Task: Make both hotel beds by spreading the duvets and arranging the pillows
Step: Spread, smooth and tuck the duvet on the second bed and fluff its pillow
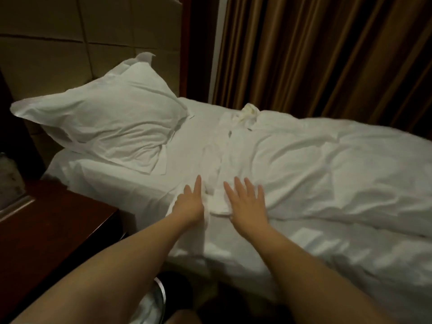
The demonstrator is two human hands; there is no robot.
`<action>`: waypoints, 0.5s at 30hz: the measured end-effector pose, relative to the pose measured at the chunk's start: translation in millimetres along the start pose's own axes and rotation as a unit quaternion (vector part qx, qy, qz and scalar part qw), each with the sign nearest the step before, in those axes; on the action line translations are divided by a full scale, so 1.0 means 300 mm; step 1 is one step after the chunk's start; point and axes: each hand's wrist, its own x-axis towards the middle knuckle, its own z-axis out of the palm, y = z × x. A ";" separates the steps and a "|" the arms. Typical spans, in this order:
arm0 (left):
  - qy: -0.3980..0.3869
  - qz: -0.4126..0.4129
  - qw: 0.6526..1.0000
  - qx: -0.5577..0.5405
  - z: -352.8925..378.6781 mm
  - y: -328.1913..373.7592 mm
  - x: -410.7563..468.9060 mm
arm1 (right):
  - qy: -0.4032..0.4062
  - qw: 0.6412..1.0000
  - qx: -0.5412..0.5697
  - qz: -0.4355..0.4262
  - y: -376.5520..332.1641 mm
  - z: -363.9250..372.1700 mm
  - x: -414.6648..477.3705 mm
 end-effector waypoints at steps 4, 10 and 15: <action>0.127 0.124 0.973 -0.145 0.095 -0.001 0.199 | 0.119 0.989 0.090 -0.021 0.016 0.182 0.137; 0.138 0.126 0.902 -0.389 0.148 0.010 0.178 | 0.213 0.916 0.339 0.001 0.000 0.272 0.161; 0.100 0.109 0.916 -0.373 0.103 0.018 0.190 | 0.239 0.727 0.608 0.214 0.030 0.017 0.153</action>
